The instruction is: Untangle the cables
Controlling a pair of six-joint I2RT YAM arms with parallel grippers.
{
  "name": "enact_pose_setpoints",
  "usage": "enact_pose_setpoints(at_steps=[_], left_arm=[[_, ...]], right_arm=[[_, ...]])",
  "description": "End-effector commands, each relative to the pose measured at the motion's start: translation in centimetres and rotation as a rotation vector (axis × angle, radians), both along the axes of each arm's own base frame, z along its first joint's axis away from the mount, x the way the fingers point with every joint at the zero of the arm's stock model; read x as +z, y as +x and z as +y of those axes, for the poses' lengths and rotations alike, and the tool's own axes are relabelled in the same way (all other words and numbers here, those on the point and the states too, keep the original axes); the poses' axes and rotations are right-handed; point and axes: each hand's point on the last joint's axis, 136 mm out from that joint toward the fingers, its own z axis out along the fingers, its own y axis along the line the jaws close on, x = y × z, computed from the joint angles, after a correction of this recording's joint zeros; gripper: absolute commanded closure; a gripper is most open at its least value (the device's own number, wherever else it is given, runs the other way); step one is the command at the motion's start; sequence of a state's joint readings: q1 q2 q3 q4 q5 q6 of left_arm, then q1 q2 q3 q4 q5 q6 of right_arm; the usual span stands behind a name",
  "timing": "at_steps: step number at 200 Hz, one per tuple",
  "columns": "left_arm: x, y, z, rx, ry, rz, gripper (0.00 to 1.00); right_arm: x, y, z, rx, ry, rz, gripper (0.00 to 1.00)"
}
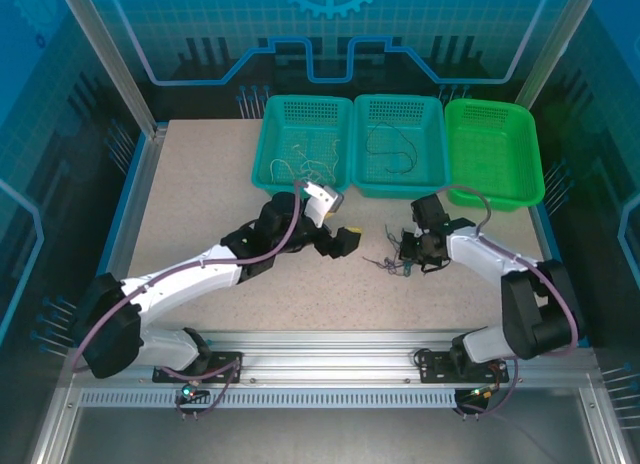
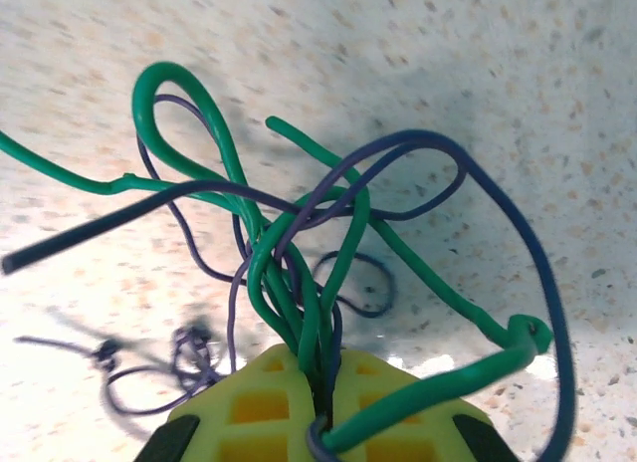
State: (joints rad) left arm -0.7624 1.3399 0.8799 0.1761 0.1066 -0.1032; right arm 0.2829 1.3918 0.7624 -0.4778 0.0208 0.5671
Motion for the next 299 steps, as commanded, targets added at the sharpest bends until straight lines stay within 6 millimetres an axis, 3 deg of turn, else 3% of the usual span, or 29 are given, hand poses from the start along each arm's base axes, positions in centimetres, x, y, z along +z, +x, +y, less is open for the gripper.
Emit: enact_pose_setpoints(at_steps=[1, 32, 37, 71, 109, 136, 173, 187, 198, 216, 237, 261, 279, 299], left_arm=[[-0.3, -0.1, 0.1, 0.002, 0.03, -0.016, 0.08], [-0.9, -2.0, -0.1, -0.152, 0.082, -0.185, 0.08], [-0.9, -2.4, -0.2, -0.181, 0.085, -0.214, 0.08], [-2.3, -3.7, -0.9, -0.33, 0.154, -0.374, 0.07], [-3.7, -2.3, -1.0, -0.323, 0.246, -0.5, 0.07], [-3.6, -1.0, -1.1, -0.274, 0.262, -0.531, 0.12], [-3.8, -0.7, -0.8, -0.241, 0.25, -0.51, 0.34], [-3.7, -0.8, -0.5, -0.223, 0.237, -0.508, 0.46], [-3.5, -0.9, -0.3, -0.215, 0.227, -0.507, 0.62], [-3.1, -0.9, 0.0, -0.195, 0.219, -0.506, 0.99], [-2.6, -0.7, 0.6, -0.161, 0.221, -0.516, 1.0], [-1.6, -0.4, 1.8, -0.101, 0.221, -0.531, 1.0], [-0.1, -0.2, 3.1, -0.032, 0.161, -0.523, 1.0], [2.1, 0.3, 5.6, 0.084, 0.059, -0.507, 1.0]], right_arm=[[5.0, 1.4, 2.2, 0.066, 0.104, -0.141, 1.0], [9.7, 1.4, 3.5, 0.134, 0.185, -0.236, 1.0], [11.3, 1.7, 3.9, 0.148, 0.204, -0.268, 1.0], [15.7, 0.8, 6.3, 0.28, 0.32, -0.328, 1.0], [19.4, -1.1, 9.2, 0.434, 0.421, -0.378, 1.0], [20.6, -2.0, 10.1, 0.484, 0.424, -0.397, 1.0], [20.7, -1.3, 8.5, 0.41, 0.354, -0.418, 1.0], [20.6, -1.1, 8.2, 0.394, 0.353, -0.414, 1.0], [20.5, -1.1, 8.3, 0.395, 0.362, -0.409, 1.0], [20.2, -1.0, 8.2, 0.39, 0.36, -0.401, 1.0], [19.0, 0.0, 5.6, 0.262, 0.281, -0.383, 1.0], [16.8, 1.3, -1.0, -0.048, 0.191, -0.352, 1.0], [14.6, 1.1, -6.4, -0.287, 0.16, -0.316, 0.99], [13.3, 0.7, -9.8, -0.441, 0.183, -0.3, 0.94]])
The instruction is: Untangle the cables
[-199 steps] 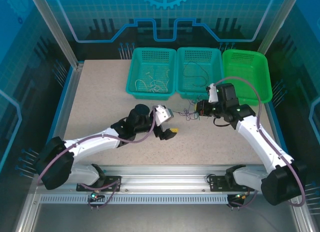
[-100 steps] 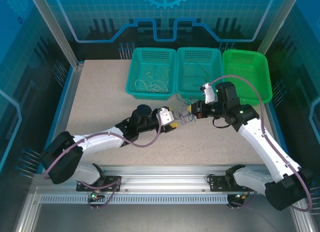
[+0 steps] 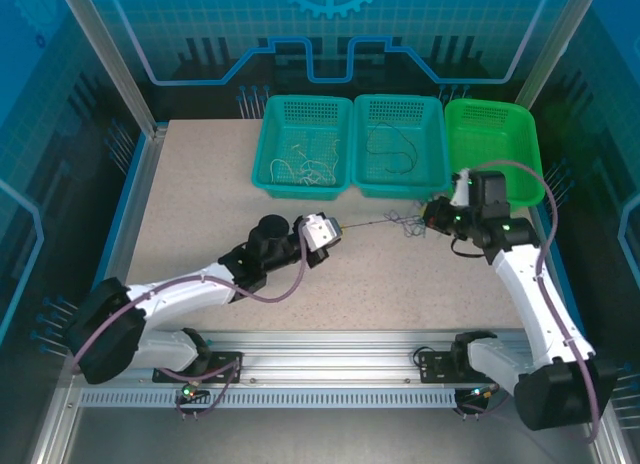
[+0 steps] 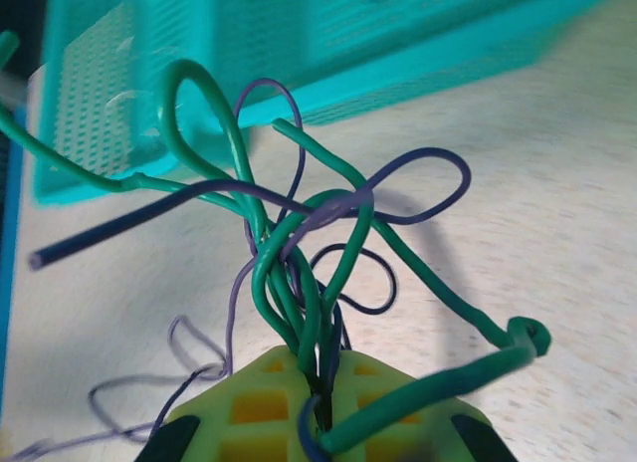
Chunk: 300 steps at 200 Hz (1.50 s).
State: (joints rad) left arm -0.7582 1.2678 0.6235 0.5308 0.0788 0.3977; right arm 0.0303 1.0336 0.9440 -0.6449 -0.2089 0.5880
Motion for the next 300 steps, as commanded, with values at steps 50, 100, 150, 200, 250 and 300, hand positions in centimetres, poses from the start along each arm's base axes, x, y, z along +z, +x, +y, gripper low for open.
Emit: enact_pose_setpoints(at_steps=[50, 100, 150, 200, 250, 300], left_arm=[[6.5, 3.3, 12.9, 0.445, -0.42, 0.114, 1.0], [5.7, 3.8, 17.1, 0.631, -0.433, 0.204, 1.0], [4.1, 0.9, 9.6, 0.161, -0.432, 0.258, 0.76], [-1.2, 0.5, 5.9, 0.098, -0.307, 0.289, 0.56], [0.6, -0.7, 2.4, -0.076, -0.365, 0.3, 0.42], [3.3, -1.6, -5.6, -0.288, -0.497, 0.364, 0.25]], right_arm=[[-4.9, -2.3, -10.6, -0.49, -0.048, 0.122, 0.87], [-6.0, -1.2, -9.2, -0.415, 0.023, 0.117, 0.99], [-1.5, 1.3, -2.7, -0.11, 0.103, -0.053, 1.0], [5.4, 1.7, 1.2, 0.02, 0.124, -0.204, 1.0], [9.9, 0.9, 3.5, 0.095, 0.112, -0.3, 1.0], [11.8, 0.2, 3.8, 0.083, 0.094, -0.345, 1.0]])
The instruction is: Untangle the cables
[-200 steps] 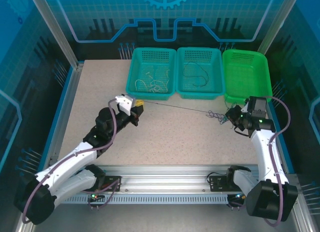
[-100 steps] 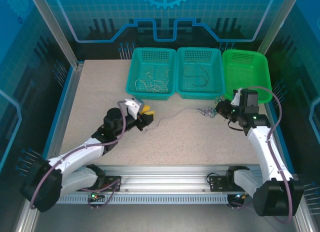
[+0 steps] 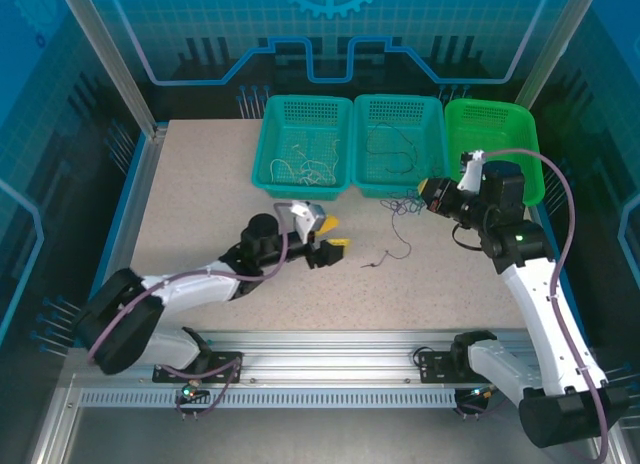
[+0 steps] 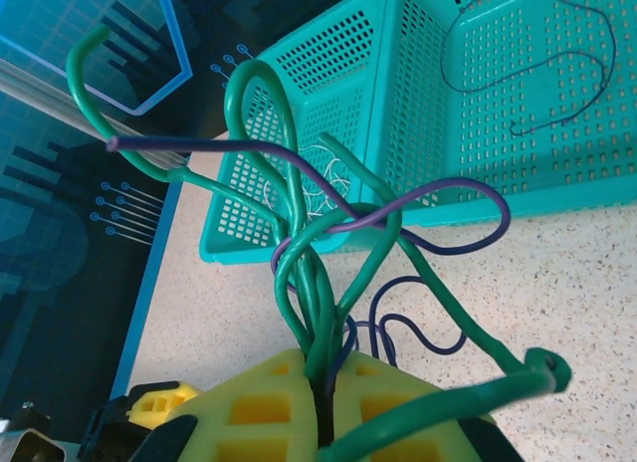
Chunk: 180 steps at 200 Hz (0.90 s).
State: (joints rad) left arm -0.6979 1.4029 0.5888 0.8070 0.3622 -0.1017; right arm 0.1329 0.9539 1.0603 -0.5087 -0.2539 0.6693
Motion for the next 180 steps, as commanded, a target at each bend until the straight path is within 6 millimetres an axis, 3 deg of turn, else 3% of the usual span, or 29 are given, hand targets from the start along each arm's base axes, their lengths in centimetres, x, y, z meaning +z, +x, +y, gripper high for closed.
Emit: enact_pose_setpoints(at_steps=[1, 33, 70, 86, 94, 104, 110, 142, 167, 180], left_arm=[[3.5, -0.7, -3.7, -0.111, -0.173, -0.015, 0.25], [4.4, 0.8, -7.0, -0.139, -0.363, 0.057, 0.15], [4.6, 1.8, -9.6, -0.129, -0.371, 0.068, 0.13], [4.1, 2.5, -10.1, -0.11, -0.343, 0.082, 0.33], [3.9, 2.9, -10.2, -0.098, -0.326, 0.086, 0.53], [3.6, 3.1, -10.3, -0.086, -0.31, 0.086, 0.85], [3.6, 3.1, -10.2, -0.079, -0.303, 0.084, 1.0], [3.8, 3.0, -7.6, 0.009, -0.245, 0.039, 1.0], [4.7, 3.6, -3.4, 0.123, -0.204, 0.033, 1.0], [4.9, 4.1, -1.1, 0.186, -0.176, 0.045, 1.0]], right_arm=[[1.8, -0.5, -0.1, -0.012, -0.015, -0.048, 1.0], [2.0, -0.7, 0.2, -0.007, -0.02, -0.048, 1.0], [1.6, -0.9, 0.3, -0.004, -0.029, -0.024, 1.0], [1.5, -1.0, 0.5, -0.005, -0.028, -0.022, 1.0], [1.4, -1.0, 0.5, -0.009, -0.027, -0.02, 1.0], [1.3, -0.9, 0.4, -0.017, -0.032, -0.018, 1.0], [1.2, -0.9, 0.2, -0.03, -0.039, -0.016, 1.0], [-0.4, -0.5, -3.5, -0.207, -0.156, 0.016, 0.99], [-3.3, -0.6, -8.2, -0.407, -0.211, 0.095, 0.86], [-5.1, -0.7, -10.2, -0.484, -0.174, 0.147, 0.85]])
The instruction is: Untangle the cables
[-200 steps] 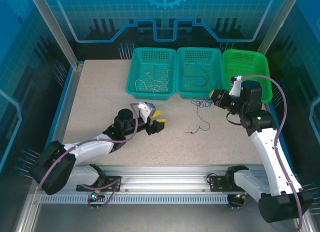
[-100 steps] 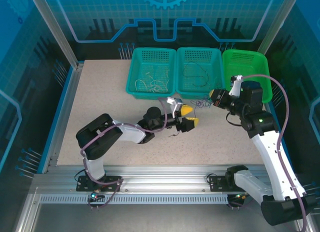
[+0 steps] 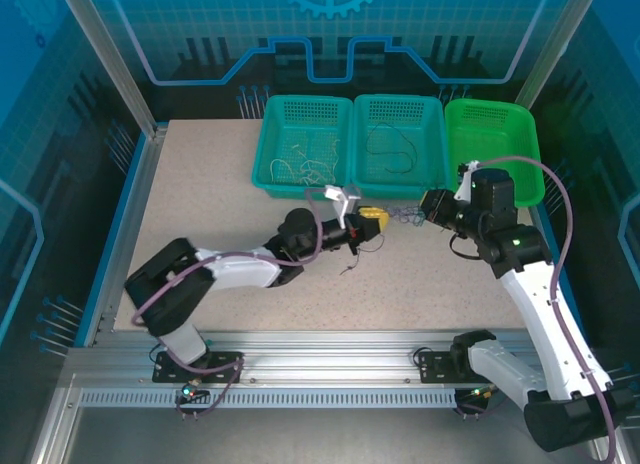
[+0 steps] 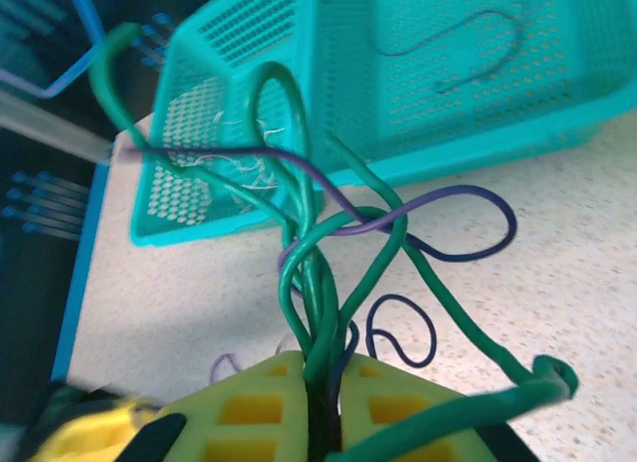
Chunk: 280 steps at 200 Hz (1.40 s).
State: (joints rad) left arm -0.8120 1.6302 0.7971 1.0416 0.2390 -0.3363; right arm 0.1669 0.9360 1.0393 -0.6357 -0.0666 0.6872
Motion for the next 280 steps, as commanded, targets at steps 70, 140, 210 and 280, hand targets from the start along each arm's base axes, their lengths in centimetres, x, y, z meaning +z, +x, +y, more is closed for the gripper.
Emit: enact_pose_setpoints(at_steps=[70, 140, 210, 280], left_arm=[[2.8, 0.9, 12.2, 0.367, 0.231, -0.036, 1.0], [8.4, 0.2, 20.2, 0.574, 0.146, -0.047, 1.0], [7.3, 0.9, 25.6, 0.768, 0.18, 0.047, 1.0], [5.7, 1.9, 23.2, 0.663, 0.209, 0.091, 1.0]], right_arm=[[-13.0, 0.2, -10.1, -0.415, -0.017, 0.265, 0.83], [-20.5, -1.7, -13.6, -0.537, 0.048, 0.439, 0.84], [-21.0, -2.2, -15.5, -0.57, 0.055, 0.433, 0.83], [-15.9, 0.6, -7.1, -0.175, -0.219, 0.277, 0.68]])
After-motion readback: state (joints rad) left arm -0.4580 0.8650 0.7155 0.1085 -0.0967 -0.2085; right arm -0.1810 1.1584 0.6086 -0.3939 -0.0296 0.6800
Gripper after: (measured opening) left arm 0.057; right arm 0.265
